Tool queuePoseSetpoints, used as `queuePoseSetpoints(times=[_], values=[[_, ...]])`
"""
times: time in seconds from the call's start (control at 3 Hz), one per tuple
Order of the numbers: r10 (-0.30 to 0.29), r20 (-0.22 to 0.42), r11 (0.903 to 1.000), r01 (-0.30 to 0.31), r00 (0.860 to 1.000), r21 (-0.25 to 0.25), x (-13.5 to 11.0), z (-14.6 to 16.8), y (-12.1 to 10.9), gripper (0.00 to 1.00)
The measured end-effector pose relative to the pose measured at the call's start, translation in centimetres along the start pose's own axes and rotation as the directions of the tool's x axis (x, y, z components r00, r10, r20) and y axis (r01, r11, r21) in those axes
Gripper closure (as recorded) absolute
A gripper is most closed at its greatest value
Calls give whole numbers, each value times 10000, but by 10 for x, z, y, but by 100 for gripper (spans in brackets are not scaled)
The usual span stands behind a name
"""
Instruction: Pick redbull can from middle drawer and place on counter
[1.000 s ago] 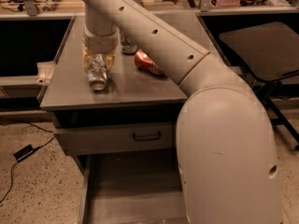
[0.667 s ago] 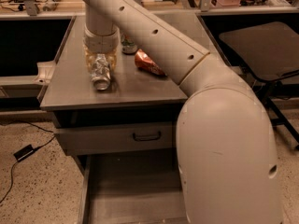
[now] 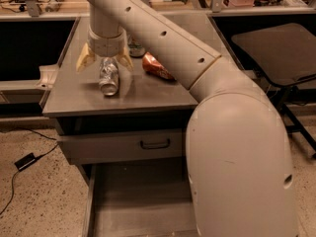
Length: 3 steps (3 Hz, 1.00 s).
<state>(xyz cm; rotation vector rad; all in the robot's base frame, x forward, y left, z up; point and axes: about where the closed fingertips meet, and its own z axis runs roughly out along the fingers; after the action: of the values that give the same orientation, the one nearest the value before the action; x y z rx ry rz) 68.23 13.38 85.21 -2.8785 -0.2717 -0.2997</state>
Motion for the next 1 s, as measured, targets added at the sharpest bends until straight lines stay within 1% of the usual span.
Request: queuePoseSetpoints(times=[0.33,0.67,1.0], values=[[69,-126,9986,-62,9999,526,9,-17,4,0],[560,-561,9916,-489,9969,1197,17,-47,11,0],[953,-819,9888,-848,9921,1229,23,-72,13,0]])
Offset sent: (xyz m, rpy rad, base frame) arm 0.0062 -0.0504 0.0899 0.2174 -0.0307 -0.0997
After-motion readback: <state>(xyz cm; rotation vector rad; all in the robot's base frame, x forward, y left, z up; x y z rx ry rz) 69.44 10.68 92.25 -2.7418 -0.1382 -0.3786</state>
